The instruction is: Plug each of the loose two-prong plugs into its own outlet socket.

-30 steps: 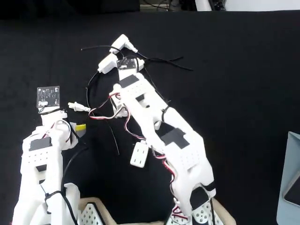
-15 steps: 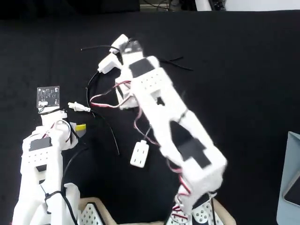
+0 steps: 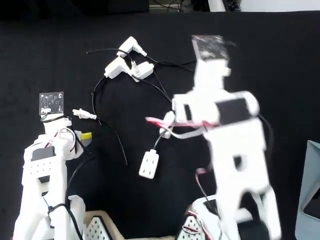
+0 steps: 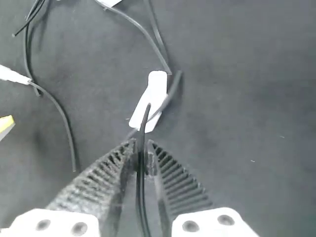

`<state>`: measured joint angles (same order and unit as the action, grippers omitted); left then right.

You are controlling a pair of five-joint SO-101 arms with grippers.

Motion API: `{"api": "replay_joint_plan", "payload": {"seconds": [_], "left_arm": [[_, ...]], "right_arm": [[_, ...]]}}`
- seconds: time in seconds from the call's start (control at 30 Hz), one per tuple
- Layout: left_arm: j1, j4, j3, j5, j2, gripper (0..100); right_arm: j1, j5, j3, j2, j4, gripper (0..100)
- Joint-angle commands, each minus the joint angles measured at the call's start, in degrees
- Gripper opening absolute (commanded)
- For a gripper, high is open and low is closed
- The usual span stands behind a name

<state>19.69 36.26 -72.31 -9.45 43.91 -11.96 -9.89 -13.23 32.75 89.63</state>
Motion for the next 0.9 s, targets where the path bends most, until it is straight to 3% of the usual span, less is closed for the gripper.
{"api": "replay_joint_plan", "payload": {"seconds": [0.0,0.13,0.33,0.57,0.87], "left_arm": [[0.48,-0.97,0.4,0.18,1.14,32],[0.4,-0.97,0.4,0.18,1.14,32],[0.22,-0.97,0.4,0.18,1.14,32],[0.4,-0.97,0.4,0.18,1.14,32],[0.4,-0.97,0.31,0.18,1.14,32]], "right_arm": [[5.45,2.46,-4.79,11.82,-0.09,1.1],[10.55,5.8,-11.03,19.3,1.67,1.1],[13.01,6.42,-12.79,16.13,4.92,1.2],[13.01,6.07,-7.34,-0.22,3.52,1.2],[12.75,6.24,12.35,-23.6,4.04,1.2]]}}
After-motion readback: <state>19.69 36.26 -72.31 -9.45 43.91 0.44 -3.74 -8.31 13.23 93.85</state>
